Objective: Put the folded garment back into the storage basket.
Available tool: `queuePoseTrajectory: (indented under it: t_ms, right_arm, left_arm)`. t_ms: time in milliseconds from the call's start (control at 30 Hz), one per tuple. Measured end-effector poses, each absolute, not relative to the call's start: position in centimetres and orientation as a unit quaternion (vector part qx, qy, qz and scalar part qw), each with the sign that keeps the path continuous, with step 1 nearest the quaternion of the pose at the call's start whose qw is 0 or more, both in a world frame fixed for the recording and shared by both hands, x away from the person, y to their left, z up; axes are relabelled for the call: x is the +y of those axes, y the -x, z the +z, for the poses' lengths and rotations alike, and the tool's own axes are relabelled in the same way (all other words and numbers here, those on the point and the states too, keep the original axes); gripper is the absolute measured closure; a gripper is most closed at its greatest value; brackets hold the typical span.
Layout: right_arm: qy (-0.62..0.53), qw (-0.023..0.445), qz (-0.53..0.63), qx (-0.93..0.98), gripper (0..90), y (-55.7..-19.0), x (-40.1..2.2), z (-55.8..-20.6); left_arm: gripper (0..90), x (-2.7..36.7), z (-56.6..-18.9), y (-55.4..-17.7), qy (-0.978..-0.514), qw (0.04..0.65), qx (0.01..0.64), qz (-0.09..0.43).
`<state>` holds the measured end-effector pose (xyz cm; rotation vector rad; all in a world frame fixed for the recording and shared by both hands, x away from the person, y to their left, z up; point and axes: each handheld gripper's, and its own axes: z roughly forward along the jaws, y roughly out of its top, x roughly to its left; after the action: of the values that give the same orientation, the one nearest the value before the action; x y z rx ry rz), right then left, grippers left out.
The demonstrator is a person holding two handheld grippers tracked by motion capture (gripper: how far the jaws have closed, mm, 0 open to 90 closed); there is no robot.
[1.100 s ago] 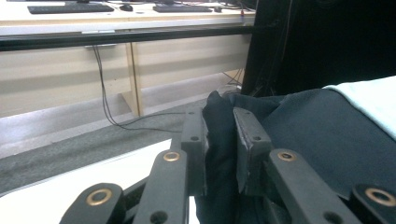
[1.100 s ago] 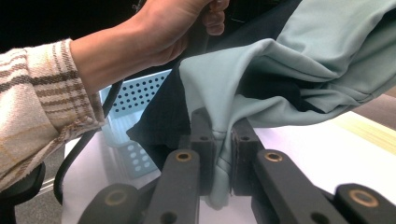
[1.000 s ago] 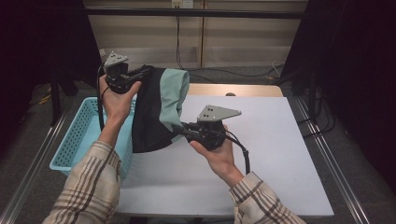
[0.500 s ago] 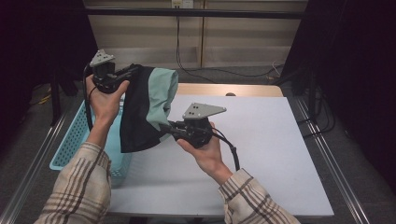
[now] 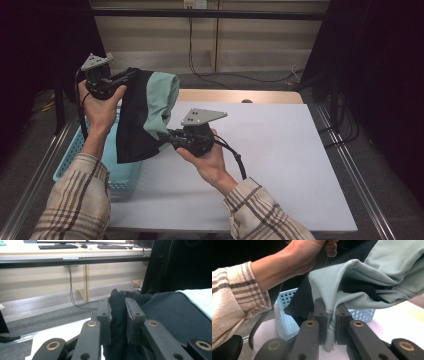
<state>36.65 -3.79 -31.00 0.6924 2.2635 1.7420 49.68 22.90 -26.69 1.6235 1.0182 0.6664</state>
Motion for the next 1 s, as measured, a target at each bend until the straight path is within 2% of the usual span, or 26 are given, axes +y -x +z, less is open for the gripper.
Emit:
queuePoseTrajectory:
  t_ms: [1000]
  right_arm:
    - [-0.208,0.087,0.588,0.777,83.2,-37.6,1.6,-30.8]
  left_arm:
    - [76.1,28.0,-26.1,-49.0,-0.659,0.530,0.446,0.294]
